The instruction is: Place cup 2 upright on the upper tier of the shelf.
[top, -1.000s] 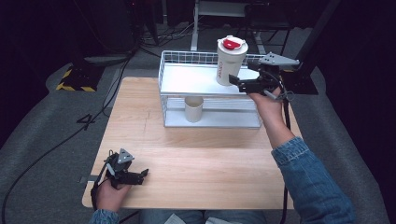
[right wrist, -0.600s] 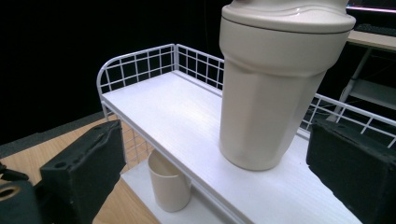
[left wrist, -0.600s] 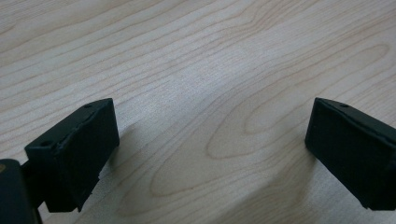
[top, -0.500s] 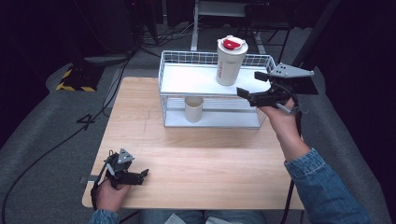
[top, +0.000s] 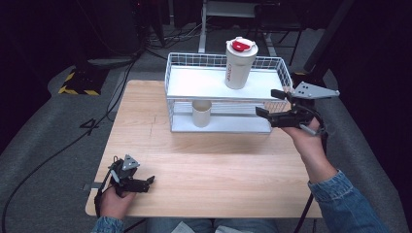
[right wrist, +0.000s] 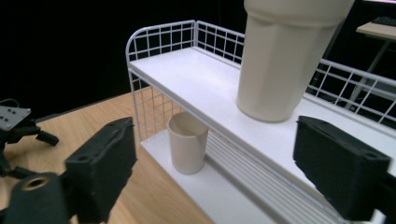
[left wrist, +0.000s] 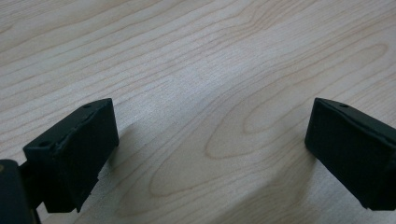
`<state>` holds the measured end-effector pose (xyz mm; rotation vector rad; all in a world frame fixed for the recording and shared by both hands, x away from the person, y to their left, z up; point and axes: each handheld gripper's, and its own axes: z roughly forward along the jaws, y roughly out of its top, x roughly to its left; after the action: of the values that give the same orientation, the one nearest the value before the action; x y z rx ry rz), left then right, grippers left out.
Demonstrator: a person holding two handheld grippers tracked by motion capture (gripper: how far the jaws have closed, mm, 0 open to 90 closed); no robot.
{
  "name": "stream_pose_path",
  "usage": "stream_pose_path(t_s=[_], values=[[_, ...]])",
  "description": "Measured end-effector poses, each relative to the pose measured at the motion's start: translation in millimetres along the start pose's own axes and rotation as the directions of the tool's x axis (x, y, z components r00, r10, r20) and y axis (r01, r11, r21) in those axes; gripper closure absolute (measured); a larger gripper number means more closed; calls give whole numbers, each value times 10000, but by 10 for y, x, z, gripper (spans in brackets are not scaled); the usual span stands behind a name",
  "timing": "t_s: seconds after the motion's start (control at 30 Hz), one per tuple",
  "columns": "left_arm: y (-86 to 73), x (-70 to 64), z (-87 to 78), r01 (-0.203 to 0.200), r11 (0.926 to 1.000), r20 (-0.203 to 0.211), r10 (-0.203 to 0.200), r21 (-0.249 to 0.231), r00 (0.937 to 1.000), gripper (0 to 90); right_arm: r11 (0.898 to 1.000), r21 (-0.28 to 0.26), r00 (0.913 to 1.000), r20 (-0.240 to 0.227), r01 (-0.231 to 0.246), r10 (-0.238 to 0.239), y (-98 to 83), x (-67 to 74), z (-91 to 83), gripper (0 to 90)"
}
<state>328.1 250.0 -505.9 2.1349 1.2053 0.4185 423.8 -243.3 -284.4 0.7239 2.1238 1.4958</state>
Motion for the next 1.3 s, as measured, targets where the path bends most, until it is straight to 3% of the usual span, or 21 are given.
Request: stream_pose_path(t_s=[0.3, 0.53, 0.67, 1.1, 1.3], values=[[37, 11, 32, -36, 10000, -32, 36, 77, 10000, 5, 9988, 453, 9997, 112, -200, 195, -318, -20, -203, 151], [40, 26, 37, -97, 9999, -8, 97, 53, 10000, 6, 9936, 1104, 9991, 369, -231, 191, -588, -36, -318, 153], [41, 30, 35, -115, 9999, 11, 115, 87, 9999, 6, 9894, 1346, 9965, 706, -549, 456, -743, -57, -350, 153], [41, 31, 35, -122, 9999, 12, 121, 90, 9999, 6, 9718, 1977, 9889, 989, -1287, 1109, -1345, -92, -418, 153], [41, 30, 35, -120, 9999, 12, 120, 89, 9999, 6, 9612, 2074, 9803, 1144, -1818, 1607, -1587, -125, -438, 154]])
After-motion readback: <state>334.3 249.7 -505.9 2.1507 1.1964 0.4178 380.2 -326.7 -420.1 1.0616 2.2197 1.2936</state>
